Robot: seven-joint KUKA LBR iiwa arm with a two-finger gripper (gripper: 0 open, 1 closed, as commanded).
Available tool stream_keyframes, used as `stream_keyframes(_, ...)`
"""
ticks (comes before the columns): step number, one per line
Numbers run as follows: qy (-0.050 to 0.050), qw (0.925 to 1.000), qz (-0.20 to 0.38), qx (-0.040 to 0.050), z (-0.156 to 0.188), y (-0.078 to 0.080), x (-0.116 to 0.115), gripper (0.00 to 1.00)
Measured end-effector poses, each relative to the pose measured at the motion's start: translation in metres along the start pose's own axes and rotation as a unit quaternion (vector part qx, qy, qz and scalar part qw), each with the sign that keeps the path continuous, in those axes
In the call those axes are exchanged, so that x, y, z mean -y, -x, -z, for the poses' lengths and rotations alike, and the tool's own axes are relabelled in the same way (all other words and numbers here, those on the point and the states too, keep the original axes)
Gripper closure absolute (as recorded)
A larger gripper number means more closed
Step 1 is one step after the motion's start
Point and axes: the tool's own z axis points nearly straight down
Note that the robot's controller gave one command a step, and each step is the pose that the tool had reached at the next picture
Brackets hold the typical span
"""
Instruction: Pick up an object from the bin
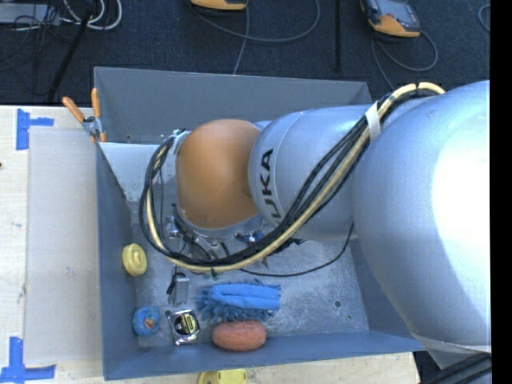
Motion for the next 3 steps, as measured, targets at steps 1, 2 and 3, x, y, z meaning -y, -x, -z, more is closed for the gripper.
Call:
stream_keyframes(1, 0.001, 1.0000, -0.002, 0.0036, 0.005, 0.002, 0.001, 0.00)
stream_keyframes(2, 0.002, 0.9999, 0.016, 0.0043, 0.030, 0.037, 0.053, 0.00)
stream_keyframes(3, -0.001, 0.9994, 0.035, 0.0067, 0.032, 0.055, 0.089, 0.00)
